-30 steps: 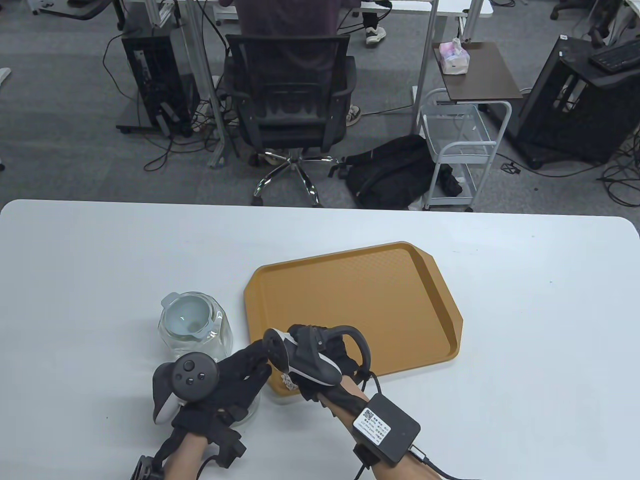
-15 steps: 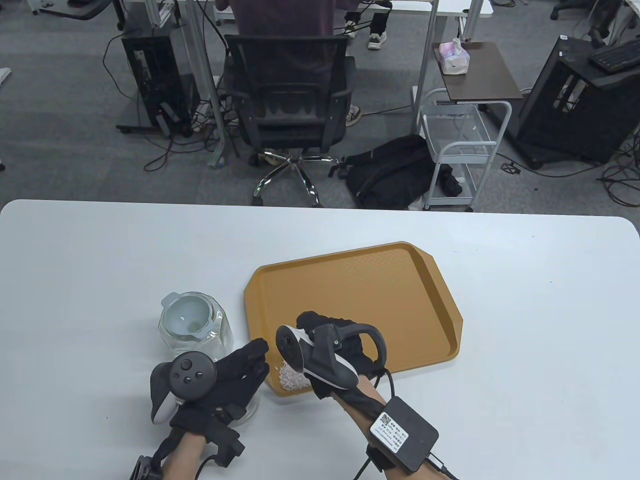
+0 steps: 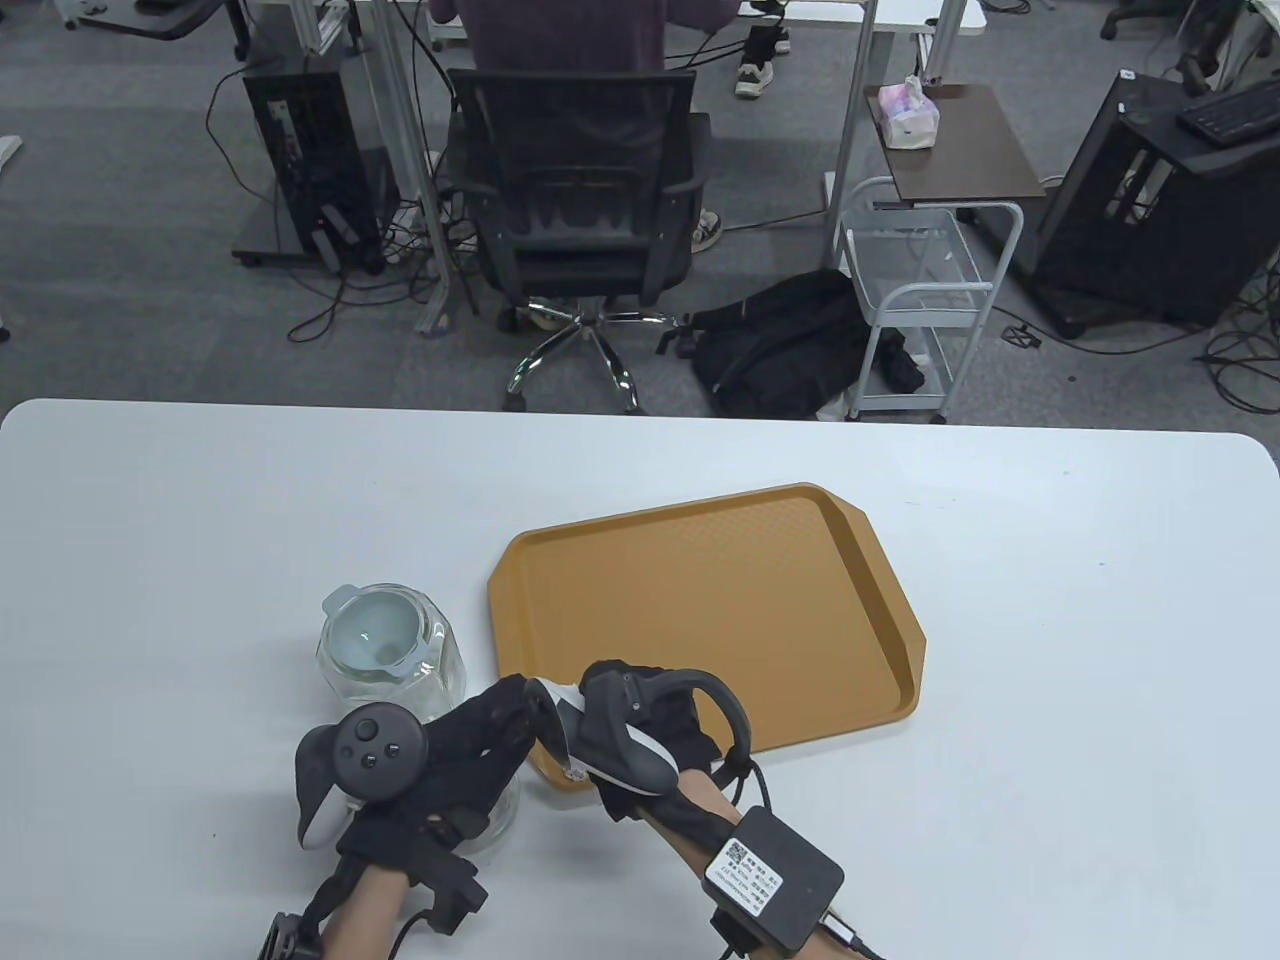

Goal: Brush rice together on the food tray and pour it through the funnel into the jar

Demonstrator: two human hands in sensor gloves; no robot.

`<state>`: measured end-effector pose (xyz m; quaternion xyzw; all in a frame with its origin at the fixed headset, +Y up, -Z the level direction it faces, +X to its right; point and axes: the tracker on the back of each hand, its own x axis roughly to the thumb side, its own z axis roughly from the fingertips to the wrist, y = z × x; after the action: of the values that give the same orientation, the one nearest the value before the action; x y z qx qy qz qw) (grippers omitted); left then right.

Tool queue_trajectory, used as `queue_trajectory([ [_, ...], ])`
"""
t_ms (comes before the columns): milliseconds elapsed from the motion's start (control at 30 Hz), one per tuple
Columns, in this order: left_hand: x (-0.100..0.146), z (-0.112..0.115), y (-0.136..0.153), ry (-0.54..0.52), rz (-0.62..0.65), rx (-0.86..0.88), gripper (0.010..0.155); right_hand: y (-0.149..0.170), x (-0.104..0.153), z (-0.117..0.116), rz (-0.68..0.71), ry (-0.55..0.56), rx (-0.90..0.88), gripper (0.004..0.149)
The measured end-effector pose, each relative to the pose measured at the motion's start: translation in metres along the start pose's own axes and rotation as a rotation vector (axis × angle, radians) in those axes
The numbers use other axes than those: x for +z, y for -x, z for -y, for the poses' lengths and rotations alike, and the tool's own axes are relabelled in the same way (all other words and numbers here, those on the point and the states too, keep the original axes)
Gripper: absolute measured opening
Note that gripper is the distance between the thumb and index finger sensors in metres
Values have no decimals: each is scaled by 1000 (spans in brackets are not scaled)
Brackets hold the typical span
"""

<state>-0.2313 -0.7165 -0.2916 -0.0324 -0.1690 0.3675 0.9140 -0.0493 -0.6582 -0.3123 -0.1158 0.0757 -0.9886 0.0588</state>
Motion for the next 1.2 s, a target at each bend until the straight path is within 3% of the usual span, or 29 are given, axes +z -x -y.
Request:
queue_trajectory([
  [300, 1, -4, 2, -17, 0, 16, 65, -9, -14, 3, -31, -3, -164, 40],
  [567, 2, -5, 3, -19, -8, 19, 66, 4, -9, 11, -51, 5, -216, 40],
  [833, 3, -13, 7, -37, -10, 58, 64, 32, -1, 30, -115, 104, -5, 39],
  [1033, 4, -14, 8, -42, -7, 66, 62, 47, -12, 17, -194, 138, 313, 52],
  [1200, 4, -15, 8, -46, -7, 68, 62, 49, -18, 4, -194, 88, 328, 52],
])
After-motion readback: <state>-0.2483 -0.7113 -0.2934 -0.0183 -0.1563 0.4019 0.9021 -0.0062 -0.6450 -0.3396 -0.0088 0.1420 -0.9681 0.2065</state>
